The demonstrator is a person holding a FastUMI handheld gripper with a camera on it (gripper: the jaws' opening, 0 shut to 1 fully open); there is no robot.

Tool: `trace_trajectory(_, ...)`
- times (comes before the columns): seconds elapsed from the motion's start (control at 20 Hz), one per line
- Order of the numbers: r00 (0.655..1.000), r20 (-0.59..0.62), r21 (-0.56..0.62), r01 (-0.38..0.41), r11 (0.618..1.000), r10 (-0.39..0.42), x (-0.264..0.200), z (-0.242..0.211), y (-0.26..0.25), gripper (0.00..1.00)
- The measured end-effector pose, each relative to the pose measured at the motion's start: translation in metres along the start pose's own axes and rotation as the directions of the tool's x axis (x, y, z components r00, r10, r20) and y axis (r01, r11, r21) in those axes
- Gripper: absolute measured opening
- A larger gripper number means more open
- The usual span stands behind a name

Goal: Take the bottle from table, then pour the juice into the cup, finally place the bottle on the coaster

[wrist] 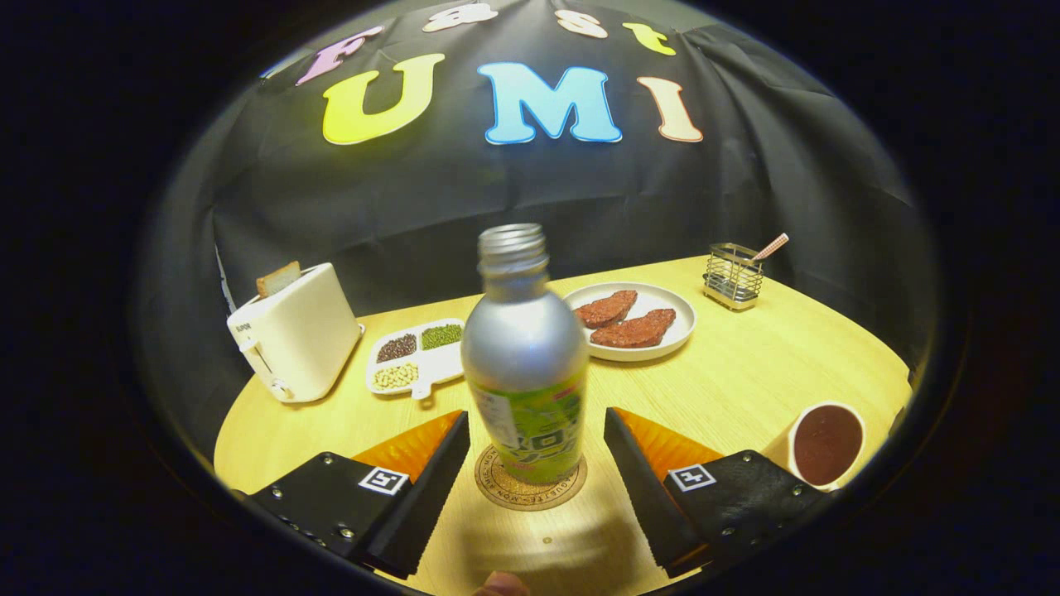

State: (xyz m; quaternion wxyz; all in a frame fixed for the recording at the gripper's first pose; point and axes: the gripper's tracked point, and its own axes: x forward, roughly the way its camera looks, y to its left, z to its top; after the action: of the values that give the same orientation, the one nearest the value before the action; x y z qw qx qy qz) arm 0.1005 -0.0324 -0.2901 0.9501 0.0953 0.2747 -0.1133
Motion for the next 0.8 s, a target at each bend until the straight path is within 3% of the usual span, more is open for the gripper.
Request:
trace_trajectory(0.25,0.997,0.067,0.020,-0.041,0.999,0.040,-0.037,0.033,-0.002,0.98)
trace_trajectory(0.8,0.964,0.230,-0.061,-0.120,0.991,0.131,-0.119,0.100,-0.002,0.98)
